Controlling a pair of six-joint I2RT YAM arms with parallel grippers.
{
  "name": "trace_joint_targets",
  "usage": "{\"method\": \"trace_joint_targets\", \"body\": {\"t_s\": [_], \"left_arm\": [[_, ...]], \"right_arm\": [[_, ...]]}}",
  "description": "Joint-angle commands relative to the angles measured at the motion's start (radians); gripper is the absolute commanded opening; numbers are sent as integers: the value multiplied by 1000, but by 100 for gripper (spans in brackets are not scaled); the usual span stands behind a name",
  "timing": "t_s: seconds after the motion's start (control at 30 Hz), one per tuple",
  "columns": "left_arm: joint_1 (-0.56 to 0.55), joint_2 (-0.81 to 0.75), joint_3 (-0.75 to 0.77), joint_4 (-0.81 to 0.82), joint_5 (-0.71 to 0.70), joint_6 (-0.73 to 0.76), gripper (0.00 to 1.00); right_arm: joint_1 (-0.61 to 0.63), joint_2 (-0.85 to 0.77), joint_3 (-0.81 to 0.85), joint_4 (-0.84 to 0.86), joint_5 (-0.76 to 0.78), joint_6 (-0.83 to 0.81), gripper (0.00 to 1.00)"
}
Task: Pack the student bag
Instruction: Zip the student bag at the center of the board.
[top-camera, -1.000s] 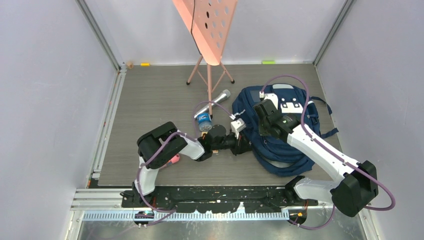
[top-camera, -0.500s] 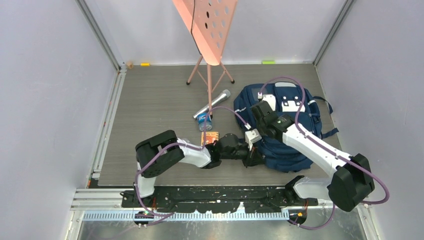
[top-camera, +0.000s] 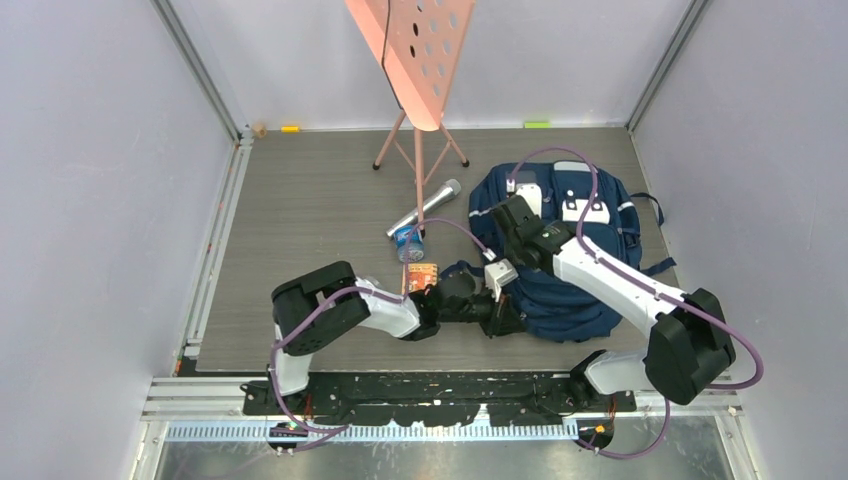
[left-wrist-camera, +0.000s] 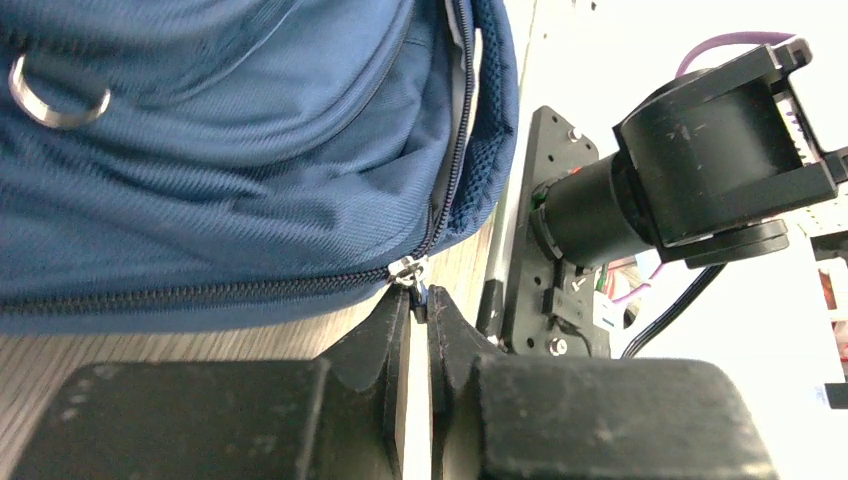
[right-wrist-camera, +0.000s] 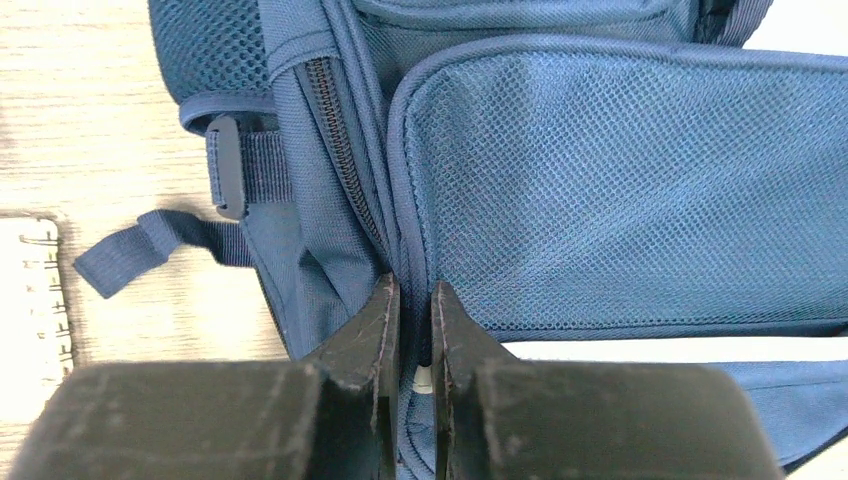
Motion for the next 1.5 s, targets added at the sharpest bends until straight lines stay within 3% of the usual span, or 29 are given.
{"method": "trace_joint_targets", "body": {"t_s": [0.0, 0.03, 0.07, 0.1, 0.17, 0.3, 0.43, 0.63, 0.83, 1.0, 1.2, 1.33, 1.47], "left_arm": [[49, -78, -81, 69, 30, -52, 0], [66, -84, -98, 69, 26, -56, 0], [81, -90, -113, 67, 29, -58, 0], [97, -92, -124, 59, 37, -59, 0], [126, -97, -136, 40, 54, -58, 0], [176, -115, -167, 33, 74, -53, 0], [211, -133, -171, -3, 102, -33, 0], [208, -109, -143, 50, 202, -56, 0], [205, -112, -129, 46, 217, -49, 0], [203, -126, -128, 17, 207, -36, 0], [203, -143, -117, -30, 190, -26, 0], [196, -159, -97, -87, 172, -11, 0], [150, -169, -50, -179, 129, 11, 0]], "right_arm": [[-6, -8, 113, 48, 41, 13, 21], [-6, -20, 133, 16, 49, 8, 38], [-7, -26, 143, -1, 66, 4, 47], [-11, -40, 160, -34, 73, -5, 63], [-34, -56, 187, -85, 89, -12, 78], [-148, -98, 199, -142, 83, -19, 93], [-334, -159, 140, -122, 8, -16, 99], [-530, -229, 20, -31, -136, 98, 99], [-562, -228, -52, -32, -41, 119, 100], [-698, -212, -113, 5, -122, 148, 100], [-711, -201, -168, 43, -192, 166, 99], [-711, -205, -236, 81, -304, 205, 84], [-708, -261, -345, 178, -432, 275, 46]]}}
